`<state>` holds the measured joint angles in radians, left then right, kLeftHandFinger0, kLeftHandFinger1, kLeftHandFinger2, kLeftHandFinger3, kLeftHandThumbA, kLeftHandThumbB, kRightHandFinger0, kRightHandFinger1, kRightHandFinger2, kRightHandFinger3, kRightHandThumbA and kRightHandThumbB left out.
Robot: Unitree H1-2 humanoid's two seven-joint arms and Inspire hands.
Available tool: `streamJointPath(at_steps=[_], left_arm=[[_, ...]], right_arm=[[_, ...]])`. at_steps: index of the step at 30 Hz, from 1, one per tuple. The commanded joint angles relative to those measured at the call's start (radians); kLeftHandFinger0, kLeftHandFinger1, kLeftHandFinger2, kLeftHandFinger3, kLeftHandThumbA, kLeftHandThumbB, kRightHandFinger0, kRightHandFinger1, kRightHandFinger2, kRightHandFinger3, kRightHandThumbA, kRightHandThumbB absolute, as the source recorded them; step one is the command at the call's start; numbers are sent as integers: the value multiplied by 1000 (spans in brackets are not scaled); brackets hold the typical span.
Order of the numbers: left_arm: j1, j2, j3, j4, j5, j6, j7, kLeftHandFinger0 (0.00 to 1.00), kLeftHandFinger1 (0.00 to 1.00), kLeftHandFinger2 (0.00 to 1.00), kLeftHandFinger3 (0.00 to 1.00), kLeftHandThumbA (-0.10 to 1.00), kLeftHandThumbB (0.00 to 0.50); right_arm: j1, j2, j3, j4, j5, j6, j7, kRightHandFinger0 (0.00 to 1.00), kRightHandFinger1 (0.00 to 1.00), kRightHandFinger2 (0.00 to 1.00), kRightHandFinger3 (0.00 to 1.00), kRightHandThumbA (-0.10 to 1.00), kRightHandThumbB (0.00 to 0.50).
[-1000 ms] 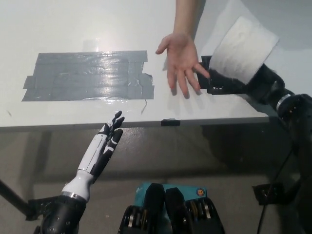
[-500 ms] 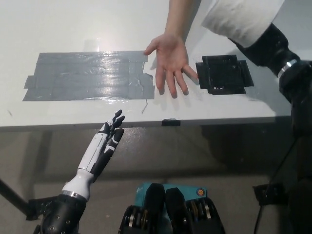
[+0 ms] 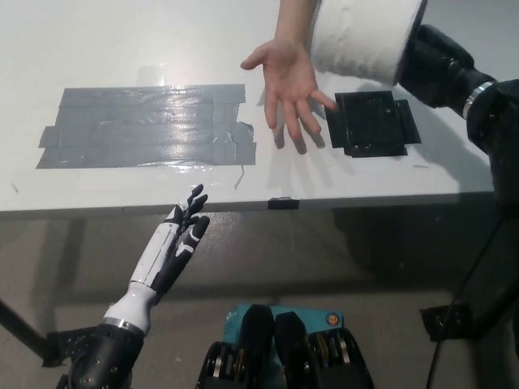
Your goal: A toilet paper roll is kept on the black spot on the desk infront of the robot and the robot inserts its right thumb into the hole in the centre to grab the roll. Then it passes the roll to a person.
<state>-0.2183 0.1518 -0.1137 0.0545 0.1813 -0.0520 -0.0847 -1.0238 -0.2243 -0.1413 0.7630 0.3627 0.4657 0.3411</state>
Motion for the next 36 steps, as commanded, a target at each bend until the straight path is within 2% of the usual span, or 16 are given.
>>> streamJointPath(at_steps=[1,9,10,20,22,23,24,25,26,27,28,29,30,33,35,36], left_arm=[[-7,7,-2,-10,-3,-17,-10,1000,1000,1000,1000,944,51],[-9,8,-9,-21,1,-6,-16,1000,1000,1000,1000,933,37],[-12,8,-10,-23,3,-3,-16,1000,1000,1000,1000,931,35],[-21,10,-12,-36,-3,6,-22,1000,1000,1000,1000,896,17],[-21,11,-12,-38,0,8,-23,1000,1000,1000,1000,893,15],[-20,12,-12,-40,0,10,-26,1000,1000,1000,1000,892,15],[-20,10,-10,-41,0,16,-27,1000,1000,1000,1000,891,18],[-20,10,-10,-40,1,17,-27,1000,1000,1000,1000,892,26],[-20,11,-10,-41,4,20,-26,1000,1000,1000,1000,892,26],[-20,11,-11,-42,5,20,-26,1000,1000,1000,1000,892,25],[-20,11,-11,-41,5,19,-25,1000,1000,1000,1000,892,24],[-19,10,-11,-43,6,20,-25,1000,1000,1000,1000,892,24],[-19,10,-11,-43,7,22,-25,1000,1000,1000,1000,890,23],[-25,11,-10,-40,3,23,-27,1000,1000,1000,1000,886,24],[-26,12,-12,-38,7,18,-26,1000,1000,1000,1000,884,21],[-26,12,-12,-39,7,18,-26,1000,1000,1000,1000,882,20]], right_arm=[[-137,-15,54,80,-88,-88,-30,21,519,876,1000,-100,194],[-234,12,103,248,-147,-163,-66,1,561,982,1000,-100,179],[-251,18,118,274,-165,-178,-74,121,682,1000,1000,-100,192],[-291,72,220,331,-277,-233,-119,0,440,894,1000,-100,198],[-285,73,246,336,-306,-254,-127,7,473,924,885,-100,204],[-278,71,281,330,-342,-264,-138,9,500,940,890,-100,212],[-276,65,342,335,-403,-285,-146,53,537,937,877,-100,222],[-273,57,392,338,-445,-299,-134,229,661,967,859,-100,242],[-278,51,434,349,-473,-288,-119,401,843,1000,1000,-88,228],[-280,49,443,351,-470,-277,-102,553,888,1000,1000,-18,244],[-281,46,449,351,-463,-266,-82,561,837,913,972,37,245],[-281,43,461,350,-458,-249,-58,779,1000,1000,1000,86,252],[-277,35,493,349,-475,-244,-22,932,1000,1000,1000,196,292],[-269,22,515,351,-473,-243,30,1000,1000,1000,1000,268,357],[-266,8,561,349,-516,-225,53,1000,1000,1000,1000,460,406],[-266,7,565,349,-519,-222,55,1000,1000,1000,1000,466,415]])
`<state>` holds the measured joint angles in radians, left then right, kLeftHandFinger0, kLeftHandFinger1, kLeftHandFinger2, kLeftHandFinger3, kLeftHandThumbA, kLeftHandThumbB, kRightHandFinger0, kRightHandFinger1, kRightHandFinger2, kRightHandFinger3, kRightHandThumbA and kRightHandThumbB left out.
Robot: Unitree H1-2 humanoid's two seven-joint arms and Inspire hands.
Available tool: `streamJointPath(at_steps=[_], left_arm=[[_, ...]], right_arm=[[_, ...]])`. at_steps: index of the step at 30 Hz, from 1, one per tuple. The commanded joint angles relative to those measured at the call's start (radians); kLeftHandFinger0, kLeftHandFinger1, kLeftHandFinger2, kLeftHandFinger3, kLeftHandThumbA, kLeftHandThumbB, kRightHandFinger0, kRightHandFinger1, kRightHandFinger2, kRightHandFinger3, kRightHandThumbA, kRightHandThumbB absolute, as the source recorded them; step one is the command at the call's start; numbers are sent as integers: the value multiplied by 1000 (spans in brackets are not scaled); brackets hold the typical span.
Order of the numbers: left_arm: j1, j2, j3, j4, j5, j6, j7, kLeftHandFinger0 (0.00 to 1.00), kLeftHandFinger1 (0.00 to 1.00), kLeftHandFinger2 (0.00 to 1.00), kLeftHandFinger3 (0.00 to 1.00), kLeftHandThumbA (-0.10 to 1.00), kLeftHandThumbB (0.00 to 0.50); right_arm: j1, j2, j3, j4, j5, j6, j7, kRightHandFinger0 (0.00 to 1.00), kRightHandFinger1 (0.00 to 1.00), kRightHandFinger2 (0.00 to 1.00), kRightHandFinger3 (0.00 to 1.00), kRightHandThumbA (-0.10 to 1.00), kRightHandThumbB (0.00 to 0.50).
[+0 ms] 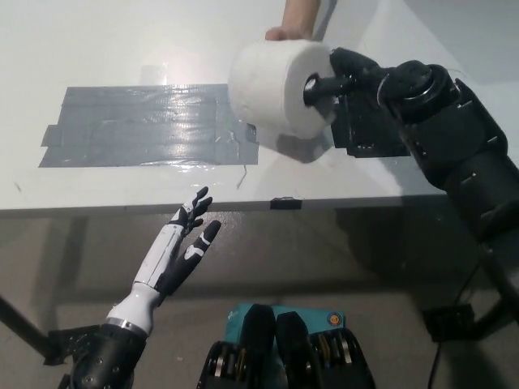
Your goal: A toilet paper roll is kept on the black spot on the desk infront of the robot and the robot inserts its right thumb into the hole in the centre to grab the roll. Then it passes the roll to a person.
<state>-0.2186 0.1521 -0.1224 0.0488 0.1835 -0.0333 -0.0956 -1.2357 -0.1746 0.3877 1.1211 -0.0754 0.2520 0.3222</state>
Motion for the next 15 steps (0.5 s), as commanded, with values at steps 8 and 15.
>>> streamJointPath(at_steps=[8,15], left_arm=[[-27,11,-2,-31,1,8,-16,1000,1000,1000,1000,860,25],[-27,10,-3,-27,1,7,-16,1000,1000,1000,1000,847,22]], right_arm=[[-32,-68,-22,-29,-65,-8,2,1000,1000,1000,1000,732,447],[-14,-102,-102,-108,-58,-18,-42,1000,1000,1000,1000,787,407]])
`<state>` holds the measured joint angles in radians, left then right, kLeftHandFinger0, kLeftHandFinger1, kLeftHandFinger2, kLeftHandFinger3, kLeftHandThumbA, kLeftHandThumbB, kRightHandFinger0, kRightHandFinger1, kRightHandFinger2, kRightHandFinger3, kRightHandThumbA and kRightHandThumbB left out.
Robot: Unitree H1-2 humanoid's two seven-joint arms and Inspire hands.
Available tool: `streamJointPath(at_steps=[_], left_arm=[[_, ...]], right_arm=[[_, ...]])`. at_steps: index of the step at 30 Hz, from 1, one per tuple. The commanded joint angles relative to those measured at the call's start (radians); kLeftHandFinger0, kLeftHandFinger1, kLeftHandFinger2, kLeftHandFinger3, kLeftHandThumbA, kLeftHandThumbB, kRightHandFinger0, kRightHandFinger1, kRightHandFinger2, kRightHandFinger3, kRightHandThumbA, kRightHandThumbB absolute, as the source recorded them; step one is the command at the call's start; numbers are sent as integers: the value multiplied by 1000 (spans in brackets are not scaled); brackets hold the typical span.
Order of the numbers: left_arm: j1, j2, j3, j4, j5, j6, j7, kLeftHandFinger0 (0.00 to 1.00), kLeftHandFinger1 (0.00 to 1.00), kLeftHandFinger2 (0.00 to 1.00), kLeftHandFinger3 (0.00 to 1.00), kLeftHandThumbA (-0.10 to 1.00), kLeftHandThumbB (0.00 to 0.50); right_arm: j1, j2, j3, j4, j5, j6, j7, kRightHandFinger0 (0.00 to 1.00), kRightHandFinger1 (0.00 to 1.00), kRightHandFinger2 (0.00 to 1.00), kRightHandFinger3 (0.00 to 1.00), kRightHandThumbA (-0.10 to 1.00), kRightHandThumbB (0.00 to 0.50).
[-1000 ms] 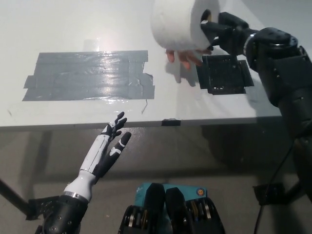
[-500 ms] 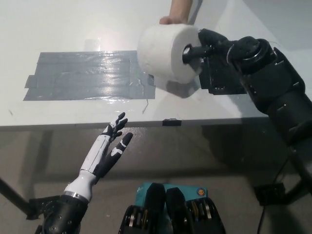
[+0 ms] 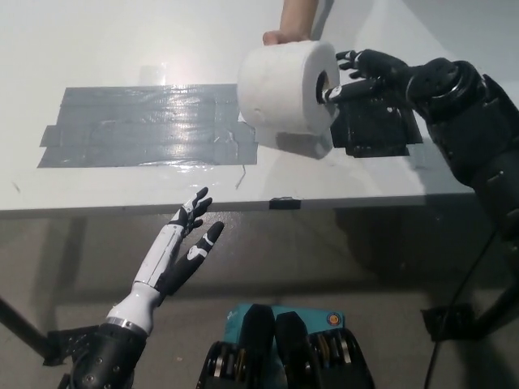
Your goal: A toilet paper roll is kept on the black spot on the desk infront of the robot and the robot inserts its right thumb into the hole in the centre to grab the roll. Then it passes the roll to a person.
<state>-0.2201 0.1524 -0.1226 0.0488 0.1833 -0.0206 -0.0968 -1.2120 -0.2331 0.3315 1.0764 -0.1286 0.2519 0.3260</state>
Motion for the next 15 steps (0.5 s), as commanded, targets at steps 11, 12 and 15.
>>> streamJointPath(at_steps=[11,12,15], left_arm=[[-44,9,2,-15,-4,-12,-13,1000,1000,1000,1000,831,20],[-46,8,3,-11,-4,-16,-12,1000,1000,1000,1000,831,19],[-49,5,7,-7,-8,-20,-8,1000,1000,1000,1000,834,21]], right_arm=[[132,-143,-227,-645,47,95,-42,1000,1000,1000,1000,802,373],[149,-149,-232,-699,45,117,-35,1000,1000,1000,1000,810,374],[234,-169,-246,-913,27,162,-29,1000,1000,1000,1000,840,351]])
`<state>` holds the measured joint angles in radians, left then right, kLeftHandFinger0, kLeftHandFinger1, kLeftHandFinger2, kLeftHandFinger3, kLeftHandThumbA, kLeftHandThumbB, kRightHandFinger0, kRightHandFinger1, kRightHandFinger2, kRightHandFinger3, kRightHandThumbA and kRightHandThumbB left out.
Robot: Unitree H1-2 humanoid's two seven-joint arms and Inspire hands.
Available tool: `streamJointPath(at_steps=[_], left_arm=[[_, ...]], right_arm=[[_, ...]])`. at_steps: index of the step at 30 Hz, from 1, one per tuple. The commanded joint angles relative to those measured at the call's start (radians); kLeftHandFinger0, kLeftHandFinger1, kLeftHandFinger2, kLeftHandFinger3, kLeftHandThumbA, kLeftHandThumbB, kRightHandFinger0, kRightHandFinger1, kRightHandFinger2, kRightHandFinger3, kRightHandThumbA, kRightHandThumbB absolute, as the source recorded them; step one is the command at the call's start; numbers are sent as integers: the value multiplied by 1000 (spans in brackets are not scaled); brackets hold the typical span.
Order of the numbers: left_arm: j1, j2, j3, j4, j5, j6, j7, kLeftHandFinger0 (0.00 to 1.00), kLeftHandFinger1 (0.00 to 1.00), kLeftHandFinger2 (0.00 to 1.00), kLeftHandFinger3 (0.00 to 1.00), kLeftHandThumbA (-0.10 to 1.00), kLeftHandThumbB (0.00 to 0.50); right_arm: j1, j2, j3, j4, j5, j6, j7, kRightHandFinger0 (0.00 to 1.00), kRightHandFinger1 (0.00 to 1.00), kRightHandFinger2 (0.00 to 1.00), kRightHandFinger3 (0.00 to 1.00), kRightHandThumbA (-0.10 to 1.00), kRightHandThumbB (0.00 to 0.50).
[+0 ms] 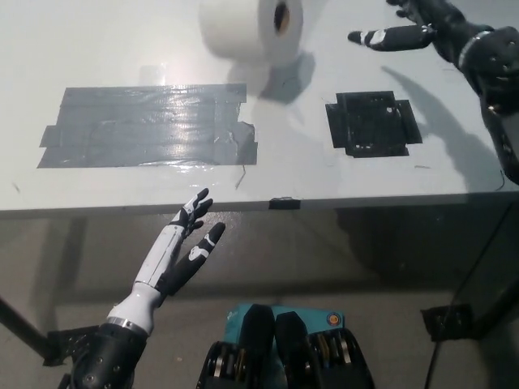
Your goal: A toilet paper roll is kept on the black spot on the desk infront of the robot and the robot inserts its right thumb into the hole in the centre to grab the roll. Then it passes the roll to a person.
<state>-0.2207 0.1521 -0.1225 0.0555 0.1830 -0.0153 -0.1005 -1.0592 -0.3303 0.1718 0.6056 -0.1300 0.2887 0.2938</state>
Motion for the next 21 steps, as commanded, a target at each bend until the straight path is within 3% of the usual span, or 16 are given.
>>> streamJointPath(at_steps=[1,2,5,7,10,11,15,16,17,21], left_arm=[[-49,5,7,-13,-8,-27,-3,1000,1000,1000,1000,834,20],[-52,4,11,-8,-12,-29,-1,1000,1000,1000,1000,836,21],[-51,1,15,-6,-12,-24,4,1000,1000,1000,1000,843,18],[-47,0,17,-7,-12,-21,7,1000,1000,1000,1000,854,25],[-28,-5,16,-12,-6,-21,14,1000,1000,1000,1000,862,24],[-22,-7,17,-14,-10,-19,14,1000,1000,1000,1000,865,22],[12,-5,19,-17,-14,-39,16,1000,1000,1000,1000,860,6],[16,-3,18,-18,-12,-37,16,1000,1000,1000,1000,865,13],[30,-3,18,-23,-12,-33,15,1000,1000,1000,1000,873,26],[63,-2,15,-26,-14,-50,13,1000,1000,1000,1000,947,59]], right_arm=[[86,-73,-86,-455,26,129,4,1000,1000,1000,1000,841,351],[129,-83,-84,-549,4,141,-1,1000,1000,1000,1000,912,350],[202,-87,-91,-677,-6,150,-2,1000,1000,1000,1000,965,349],[255,-79,-100,-767,-3,142,-7,1000,1000,1000,1000,965,315],[350,-49,-111,-907,9,158,-17,1000,1000,1000,1000,975,321],[379,-39,-113,-933,17,140,-21,1000,1000,1000,1000,967,301],[556,52,-124,-1023,91,66,-51,1000,1000,1000,1000,917,356],[584,68,-124,-1026,99,57,-56,1000,1000,1000,1000,944,344],[647,95,-106,-1011,75,-7,-78,1000,1000,1000,1000,952,286],[763,151,-94,-929,83,-124,-93,1000,1000,1000,1000,976,245]])
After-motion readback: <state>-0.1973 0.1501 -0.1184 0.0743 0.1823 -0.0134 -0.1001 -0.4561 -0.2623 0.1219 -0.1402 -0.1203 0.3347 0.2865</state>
